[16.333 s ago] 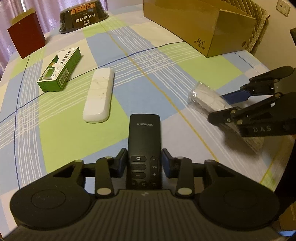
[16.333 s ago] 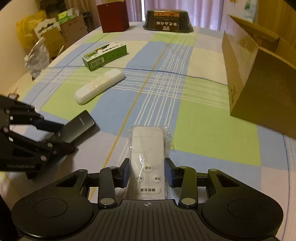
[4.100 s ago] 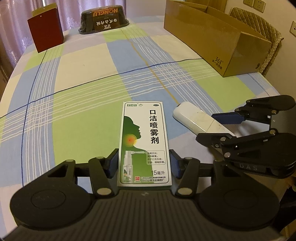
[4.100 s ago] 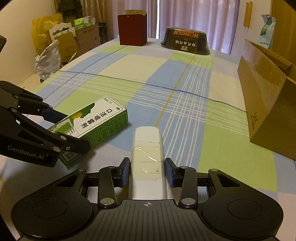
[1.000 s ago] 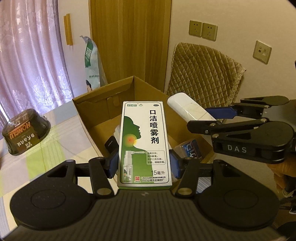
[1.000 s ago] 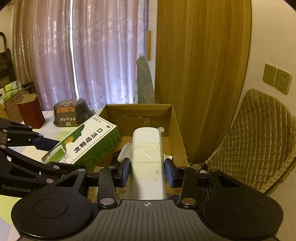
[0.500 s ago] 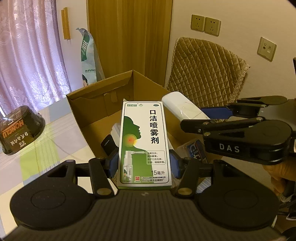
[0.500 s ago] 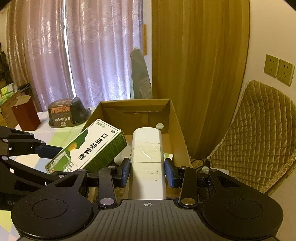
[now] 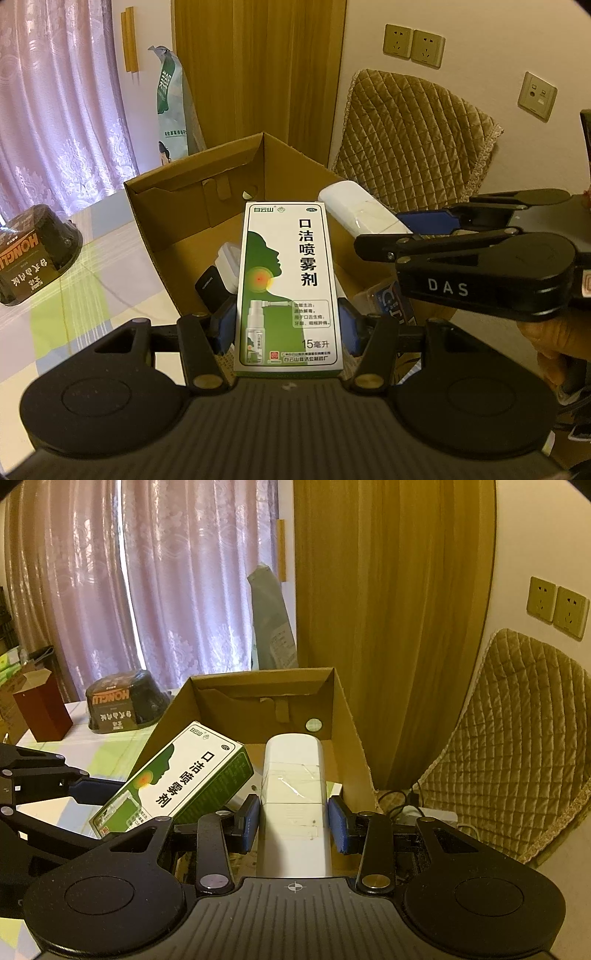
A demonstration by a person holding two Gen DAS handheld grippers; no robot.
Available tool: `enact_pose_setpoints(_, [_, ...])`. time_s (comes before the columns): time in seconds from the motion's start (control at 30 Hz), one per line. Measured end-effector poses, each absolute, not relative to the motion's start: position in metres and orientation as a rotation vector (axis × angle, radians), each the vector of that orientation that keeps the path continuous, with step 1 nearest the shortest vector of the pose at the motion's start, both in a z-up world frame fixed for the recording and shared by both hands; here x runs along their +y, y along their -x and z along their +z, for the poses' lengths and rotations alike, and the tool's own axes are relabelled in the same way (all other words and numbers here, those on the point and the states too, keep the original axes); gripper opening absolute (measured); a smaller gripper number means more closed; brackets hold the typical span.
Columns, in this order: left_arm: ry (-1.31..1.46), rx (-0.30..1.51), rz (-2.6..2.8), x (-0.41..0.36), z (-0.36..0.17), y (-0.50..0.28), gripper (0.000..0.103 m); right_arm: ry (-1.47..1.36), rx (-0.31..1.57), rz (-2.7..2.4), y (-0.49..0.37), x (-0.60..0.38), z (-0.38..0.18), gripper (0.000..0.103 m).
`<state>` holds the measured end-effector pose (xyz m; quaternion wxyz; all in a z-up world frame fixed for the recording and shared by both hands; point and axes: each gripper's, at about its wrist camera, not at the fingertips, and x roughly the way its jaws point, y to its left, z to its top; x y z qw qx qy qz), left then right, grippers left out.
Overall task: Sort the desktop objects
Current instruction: 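Carry the spray box and white remote with both grippers over the cardboard box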
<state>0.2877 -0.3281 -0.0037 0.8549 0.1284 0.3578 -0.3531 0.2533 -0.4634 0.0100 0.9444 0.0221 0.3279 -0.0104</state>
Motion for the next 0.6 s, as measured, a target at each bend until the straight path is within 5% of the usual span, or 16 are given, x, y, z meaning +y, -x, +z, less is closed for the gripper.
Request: enact_pose_setpoints(0.6, [-0.27,0.755,-0.728,-0.3312,-0.0098,-0.2941,0.05,-0.047,0.69,-0.026,-0.2616,-0.4656,0.0004,0.039])
